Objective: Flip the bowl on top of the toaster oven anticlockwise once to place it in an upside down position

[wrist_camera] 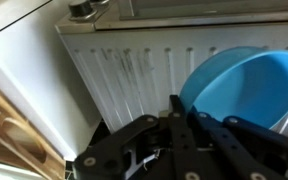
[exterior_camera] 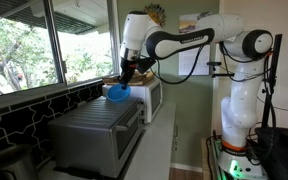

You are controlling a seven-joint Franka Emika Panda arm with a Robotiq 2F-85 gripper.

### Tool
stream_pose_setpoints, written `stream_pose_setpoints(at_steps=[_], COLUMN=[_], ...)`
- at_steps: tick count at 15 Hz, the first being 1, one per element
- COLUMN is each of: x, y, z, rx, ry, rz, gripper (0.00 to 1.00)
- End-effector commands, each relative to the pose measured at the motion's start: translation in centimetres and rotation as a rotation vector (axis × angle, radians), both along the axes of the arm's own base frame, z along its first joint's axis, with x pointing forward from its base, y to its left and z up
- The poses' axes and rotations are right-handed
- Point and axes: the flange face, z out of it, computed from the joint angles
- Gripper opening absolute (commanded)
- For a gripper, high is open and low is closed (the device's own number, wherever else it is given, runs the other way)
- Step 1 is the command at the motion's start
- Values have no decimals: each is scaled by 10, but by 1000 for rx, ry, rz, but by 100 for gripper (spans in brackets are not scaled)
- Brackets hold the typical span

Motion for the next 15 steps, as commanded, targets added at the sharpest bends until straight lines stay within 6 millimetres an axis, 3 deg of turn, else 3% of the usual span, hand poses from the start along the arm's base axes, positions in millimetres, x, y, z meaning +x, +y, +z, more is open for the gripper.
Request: stream_pose_setpoints(at_steps=[1, 7, 15], x=[-3, -3, 14], y=[38, 104, 142], z=[12, -11, -35], rx=[-189, -528, -971], ry=[-8, -37, -57], rz=[41, 135, 213], gripper=[4, 7, 7])
